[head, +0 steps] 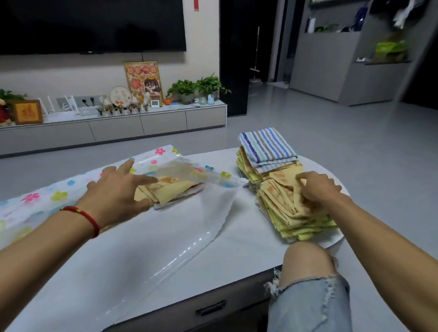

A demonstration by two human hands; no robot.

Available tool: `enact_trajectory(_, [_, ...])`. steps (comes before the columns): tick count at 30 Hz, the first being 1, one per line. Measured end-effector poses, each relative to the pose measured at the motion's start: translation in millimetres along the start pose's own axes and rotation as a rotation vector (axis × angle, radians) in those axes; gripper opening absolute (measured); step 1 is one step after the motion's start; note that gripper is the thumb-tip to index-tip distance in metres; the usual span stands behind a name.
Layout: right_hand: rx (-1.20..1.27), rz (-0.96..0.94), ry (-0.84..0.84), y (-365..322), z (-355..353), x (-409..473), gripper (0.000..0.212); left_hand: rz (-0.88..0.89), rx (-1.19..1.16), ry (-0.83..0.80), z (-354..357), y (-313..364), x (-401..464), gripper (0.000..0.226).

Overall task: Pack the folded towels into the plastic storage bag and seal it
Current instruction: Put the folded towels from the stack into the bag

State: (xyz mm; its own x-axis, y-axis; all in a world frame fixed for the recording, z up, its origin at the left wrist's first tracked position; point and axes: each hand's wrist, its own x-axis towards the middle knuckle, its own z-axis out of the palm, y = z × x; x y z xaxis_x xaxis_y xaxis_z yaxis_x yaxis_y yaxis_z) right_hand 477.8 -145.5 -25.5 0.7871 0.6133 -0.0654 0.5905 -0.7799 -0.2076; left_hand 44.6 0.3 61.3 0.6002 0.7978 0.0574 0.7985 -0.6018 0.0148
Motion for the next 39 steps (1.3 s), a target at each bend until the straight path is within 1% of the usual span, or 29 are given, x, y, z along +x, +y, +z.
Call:
enact_trajectory(3, [0.077,0.041,0.012,3,2,6,0.057,-0.034,0.023,-0.018,5,-9,-18,0.055])
enact_trajectory(6, [0.147,0.099,-0.029,7,-8,8,0.054,-0.063,0.028,-0.04,5,-15,-32,0.057])
enact_trajectory(8, [0.196,0.028,-0.032,11,-12,10,0.052,-0.086,0.022,-0.055,3,-19,-38,0.06])
enact_trajectory(10, [0.322,-0.095,-0.07,15,-18,13,0.056,-0.098,0.005,-0.074,1,-23,-42,0.067])
enact_trajectory(11, [0.399,-0.133,-0.14,17,-22,14,0.059,-0.099,0.0,-0.083,1,-24,-43,0.071])
enact_trajectory(12, [0.49,-0.14,-0.251,17,-28,12,0.061,-0.102,-0.004,-0.093,1,-25,-43,0.077])
enact_trajectory(14, [0.661,-0.124,-0.514,17,-39,7,0.058,-0.12,-0.009,-0.116,2,-25,-44,0.088])
enact_trajectory(15, [0.716,-0.14,-0.608,16,-44,3,0.055,-0.128,-0.011,-0.127,0,-25,-44,0.093])
enact_trajectory(16, [0.751,-0.175,-0.655,14,-48,-2,0.051,-0.13,-0.01,-0.131,-1,-25,-43,0.097])
enact_trajectory(19, [0.796,-0.316,-0.675,0,-57,-24,0.039,-0.098,0.008,-0.116,-10,-28,-39,0.103])
enact_trajectory(20, [0.818,-0.375,-0.711,-8,-60,-34,0.04,-0.085,0.011,-0.111,-14,-30,-37,0.104])
enact_trajectory(23, [0.819,-0.573,-0.909,-50,-57,-71,0.043,-0.065,0.028,-0.087,-29,-34,-31,0.104])
enact_trajectory(24, [0.801,-0.639,-0.937,-69,-51,-82,0.039,-0.062,0.037,-0.075,-34,-36,-28,0.104])
enact_trajectory(26, [0.789,-0.754,-0.938,-114,-29,-103,0.03,-0.061,0.049,-0.061,-45,-40,-24,0.103])
enact_trajectory(29, [0.899,-0.772,-1.011,-195,13,-129,0.027,-0.049,0.052,-0.061,-59,-44,-19,0.102])
enact_trajectory(30, [0.954,-0.753,-1.022,-225,26,-136,0.029,-0.042,0.053,-0.059,-63,-45,-18,0.101])
enact_trajectory(32, [1.09,-0.685,-0.963,-285,50,-143,0.031,-0.023,0.069,-0.045,-70,-46,-15,0.097])
enact_trajectory(34, [1.269,-0.594,-0.819,-341,71,-145,0.032,-0.005,0.083,-0.032,-76,-47,-13,0.095])
enact_trajectory(36, [1.391,-0.507,-0.603,-382,97,-144,0.031,-0.002,0.08,-0.03,-81,-49,-12,0.094])
enact_trajectory(37, [1.402,-0.472,-0.53,-395,114,-143,0.032,-0.002,0.074,-0.029,-81,-49,-12,0.094])
enact_trajectory(38, [1.391,-0.432,-0.507,-404,133,-143,0.036,-0.001,0.067,-0.027,-82,-50,-13,0.094])
enact_trajectory(39, [1.375,-0.353,-0.535,-408,151,-144,0.04,-0.002,0.058,-0.029,-82,-50,-13,0.093])
